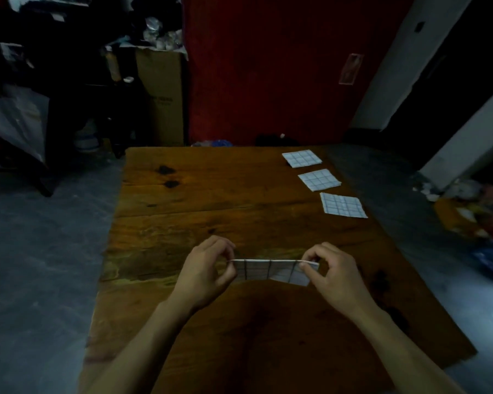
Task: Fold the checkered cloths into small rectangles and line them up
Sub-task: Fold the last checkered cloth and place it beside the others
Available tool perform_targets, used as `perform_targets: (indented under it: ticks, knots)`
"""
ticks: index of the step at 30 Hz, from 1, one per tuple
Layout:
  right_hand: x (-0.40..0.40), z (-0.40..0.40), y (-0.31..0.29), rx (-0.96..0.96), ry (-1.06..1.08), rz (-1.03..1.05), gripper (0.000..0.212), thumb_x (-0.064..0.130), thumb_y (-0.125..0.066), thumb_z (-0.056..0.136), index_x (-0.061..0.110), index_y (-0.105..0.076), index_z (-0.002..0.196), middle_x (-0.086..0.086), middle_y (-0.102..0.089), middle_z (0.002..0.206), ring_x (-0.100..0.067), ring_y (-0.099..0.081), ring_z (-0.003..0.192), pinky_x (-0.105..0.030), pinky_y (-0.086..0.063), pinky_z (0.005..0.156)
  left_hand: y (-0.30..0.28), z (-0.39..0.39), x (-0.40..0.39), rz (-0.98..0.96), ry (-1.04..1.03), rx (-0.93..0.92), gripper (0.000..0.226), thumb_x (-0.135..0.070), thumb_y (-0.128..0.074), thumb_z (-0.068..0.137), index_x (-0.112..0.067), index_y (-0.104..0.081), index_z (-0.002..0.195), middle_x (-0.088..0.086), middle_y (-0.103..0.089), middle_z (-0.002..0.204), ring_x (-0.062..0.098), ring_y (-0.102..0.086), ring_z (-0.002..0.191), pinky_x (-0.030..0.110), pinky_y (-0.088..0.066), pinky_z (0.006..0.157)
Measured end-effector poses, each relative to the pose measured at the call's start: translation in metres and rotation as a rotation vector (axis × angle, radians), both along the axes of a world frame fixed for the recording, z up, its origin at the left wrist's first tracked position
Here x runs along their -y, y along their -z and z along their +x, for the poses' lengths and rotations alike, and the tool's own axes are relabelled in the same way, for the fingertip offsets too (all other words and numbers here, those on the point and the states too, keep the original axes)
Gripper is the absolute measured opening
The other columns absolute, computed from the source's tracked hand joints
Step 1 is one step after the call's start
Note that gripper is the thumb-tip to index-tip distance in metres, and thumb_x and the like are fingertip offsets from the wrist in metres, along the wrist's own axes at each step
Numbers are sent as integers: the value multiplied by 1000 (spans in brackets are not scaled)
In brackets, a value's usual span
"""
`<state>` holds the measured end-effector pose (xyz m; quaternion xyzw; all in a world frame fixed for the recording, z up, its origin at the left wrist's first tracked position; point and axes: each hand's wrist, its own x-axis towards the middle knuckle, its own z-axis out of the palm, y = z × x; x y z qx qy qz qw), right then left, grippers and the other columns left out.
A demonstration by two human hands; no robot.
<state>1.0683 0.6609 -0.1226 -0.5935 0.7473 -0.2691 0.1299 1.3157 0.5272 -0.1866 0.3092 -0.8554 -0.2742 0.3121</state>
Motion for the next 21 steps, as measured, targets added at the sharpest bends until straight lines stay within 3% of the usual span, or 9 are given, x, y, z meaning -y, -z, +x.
perform_targets:
  ticks: [4,11,21]
  knots:
    - [-40,-19,-10,-22,102,-9,9,25,-67,87,30,-60,85,13,-56,89,-2,-55,87,-23,-49,73,-4,-37,-12,13,87,-18,7,-37,-54,82,-32,-50,87,-11,-55,108,6,-54,105,36,-52,83]
    - [-124,-57,-19,-86,266,-79,8,24,-65,88,30,-59,87,16,-53,93,-1,-53,88,-11,-41,66,-28,-104,-58,-23,233,61,10,-32,-59,85,-34,-51,90,-17,-52,99,1,-47,95,21,-44,76]
    - [-287,-131,-8,11,422,-256,8,20,-65,88,26,-60,88,16,-59,90,-4,-58,87,-16,-46,68,-65,-206,-187,-91,414,119,17,-20,-66,86,-30,-56,95,-18,-57,95,-2,-56,89,20,-50,72]
